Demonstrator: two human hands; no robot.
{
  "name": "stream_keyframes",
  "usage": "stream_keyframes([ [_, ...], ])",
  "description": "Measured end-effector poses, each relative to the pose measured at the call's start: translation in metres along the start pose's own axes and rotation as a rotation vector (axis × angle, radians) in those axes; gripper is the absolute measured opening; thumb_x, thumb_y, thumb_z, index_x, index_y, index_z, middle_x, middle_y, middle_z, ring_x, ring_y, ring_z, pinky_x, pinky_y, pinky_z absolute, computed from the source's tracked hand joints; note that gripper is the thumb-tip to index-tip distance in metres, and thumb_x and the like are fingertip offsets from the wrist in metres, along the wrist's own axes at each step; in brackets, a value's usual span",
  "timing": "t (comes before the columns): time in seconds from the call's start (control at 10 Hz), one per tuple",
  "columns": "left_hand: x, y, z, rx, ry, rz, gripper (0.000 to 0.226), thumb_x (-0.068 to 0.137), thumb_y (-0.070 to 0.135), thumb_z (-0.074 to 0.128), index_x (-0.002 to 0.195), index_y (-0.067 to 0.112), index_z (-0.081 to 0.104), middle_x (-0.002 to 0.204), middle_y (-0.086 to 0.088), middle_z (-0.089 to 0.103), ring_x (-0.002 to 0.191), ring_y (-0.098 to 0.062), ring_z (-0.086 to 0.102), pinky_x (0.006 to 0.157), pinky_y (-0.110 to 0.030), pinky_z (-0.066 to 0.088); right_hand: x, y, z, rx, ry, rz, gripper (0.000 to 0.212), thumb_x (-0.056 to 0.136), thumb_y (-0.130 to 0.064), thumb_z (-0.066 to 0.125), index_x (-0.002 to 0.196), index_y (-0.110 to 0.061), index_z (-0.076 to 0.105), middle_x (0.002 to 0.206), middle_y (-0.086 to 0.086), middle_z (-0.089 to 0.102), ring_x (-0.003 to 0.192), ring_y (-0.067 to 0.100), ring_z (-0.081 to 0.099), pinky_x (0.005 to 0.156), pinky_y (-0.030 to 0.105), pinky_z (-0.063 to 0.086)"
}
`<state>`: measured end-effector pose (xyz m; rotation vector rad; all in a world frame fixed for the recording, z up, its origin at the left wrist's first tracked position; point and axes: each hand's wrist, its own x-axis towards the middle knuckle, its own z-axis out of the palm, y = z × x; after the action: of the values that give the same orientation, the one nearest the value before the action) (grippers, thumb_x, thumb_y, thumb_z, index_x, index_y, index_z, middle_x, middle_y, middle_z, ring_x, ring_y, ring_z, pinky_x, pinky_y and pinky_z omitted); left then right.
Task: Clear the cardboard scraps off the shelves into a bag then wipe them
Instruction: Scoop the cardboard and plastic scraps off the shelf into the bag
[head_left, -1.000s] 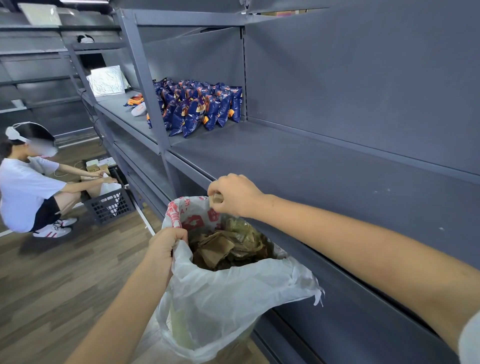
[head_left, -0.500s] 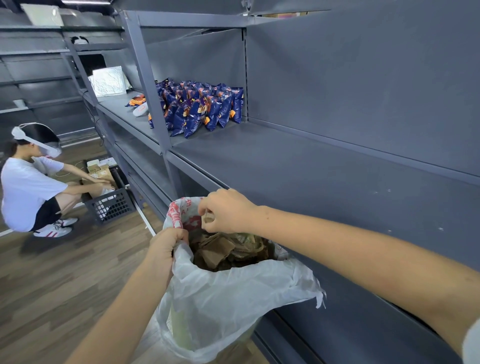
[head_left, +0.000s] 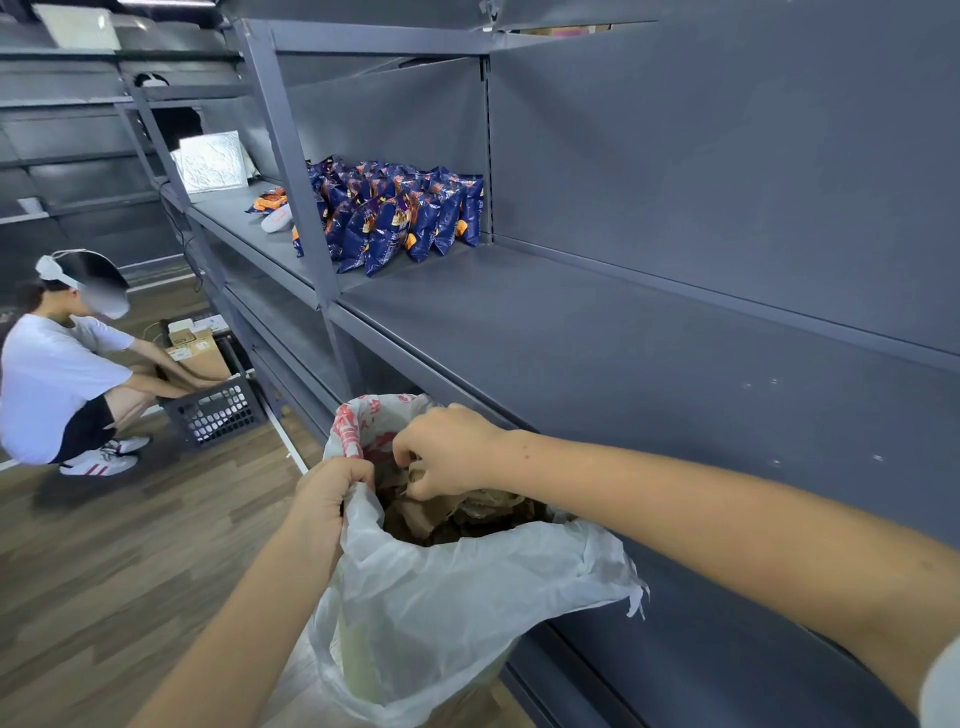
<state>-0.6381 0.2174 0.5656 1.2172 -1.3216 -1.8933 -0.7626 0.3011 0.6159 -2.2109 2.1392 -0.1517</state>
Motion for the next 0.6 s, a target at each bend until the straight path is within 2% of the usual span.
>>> stream_keyframes([
  [0.1, 0.011, -0.003, -0.001, 0.037, 0.128, -0.142, 0.041, 0.053, 0.004, 0.05, 0.094, 0.0, 0.054, 0.075, -0.012, 0.048, 0.067, -0.024, 0.048, 0.064, -0.031, 0.049, 0.0, -0.001, 0.003, 0.012, -0.028, -0.003, 0.029, 0.089, -0.028, 0.058, 0.113, -0.013, 0.062, 0.107, 0.005, 0.066, 0.093, 0.021, 0.06, 0.075, 0.026, 0.04],
  [0.2, 0.01, 0.003, -0.003, 0.099, 0.111, -0.138, 0.034, 0.054, 0.002, 0.051, 0.089, 0.001, 0.051, 0.073, -0.012, 0.043, 0.065, -0.023, 0.045, 0.056, -0.027, 0.045, -0.002, -0.002, 0.004, 0.019, -0.066, 0.0, 0.028, 0.09, -0.028, 0.057, 0.111, -0.011, 0.063, 0.104, 0.006, 0.067, 0.089, 0.021, 0.06, 0.077, 0.029, 0.046],
  [0.3, 0.002, 0.002, -0.002, 0.109, 0.018, -0.073, 0.028, 0.048, 0.007, 0.05, 0.076, 0.0, 0.048, 0.069, -0.012, 0.042, 0.06, -0.021, 0.043, 0.053, -0.023, 0.042, -0.002, -0.002, 0.006, 0.037, -0.089, -0.005, 0.026, 0.09, -0.026, 0.057, 0.11, -0.01, 0.064, 0.103, 0.008, 0.068, 0.087, 0.022, 0.062, 0.077, 0.03, 0.052],
  [0.4, -0.005, 0.004, -0.001, 0.089, 0.021, -0.014, 0.018, 0.052, 0.007, 0.048, 0.069, 0.002, 0.045, 0.065, -0.011, 0.042, 0.057, -0.021, 0.043, 0.051, -0.021, 0.043, 0.0, -0.001, 0.01, 0.054, -0.123, 0.005, 0.024, 0.09, -0.024, 0.057, 0.107, -0.01, 0.065, 0.098, 0.008, 0.067, 0.083, 0.023, 0.063, 0.061, 0.022, 0.047],
  [0.5, 0.002, 0.007, 0.0, 0.108, 0.183, -0.167, 0.042, 0.058, -0.001, 0.054, 0.1, 0.001, 0.052, 0.083, -0.015, 0.047, 0.086, -0.029, 0.051, 0.089, -0.035, 0.052, 0.0, -0.002, 0.011, 0.062, -0.194, 0.005, 0.019, 0.088, -0.023, 0.059, 0.095, -0.007, 0.066, 0.08, 0.008, 0.061, 0.07, 0.02, 0.058, 0.049, 0.017, 0.037],
  [0.6, 0.006, 0.009, 0.004, 0.166, 0.255, -0.217, 0.031, 0.071, -0.009, 0.051, 0.1, 0.001, 0.05, 0.084, -0.016, 0.046, 0.079, -0.028, 0.048, 0.087, -0.037, 0.049, 0.0, -0.004, 0.011, 0.082, -0.211, 0.016, 0.023, 0.09, -0.024, 0.055, 0.086, -0.005, 0.067, 0.068, 0.005, 0.054, 0.062, 0.018, 0.052, 0.049, 0.019, 0.039],
])
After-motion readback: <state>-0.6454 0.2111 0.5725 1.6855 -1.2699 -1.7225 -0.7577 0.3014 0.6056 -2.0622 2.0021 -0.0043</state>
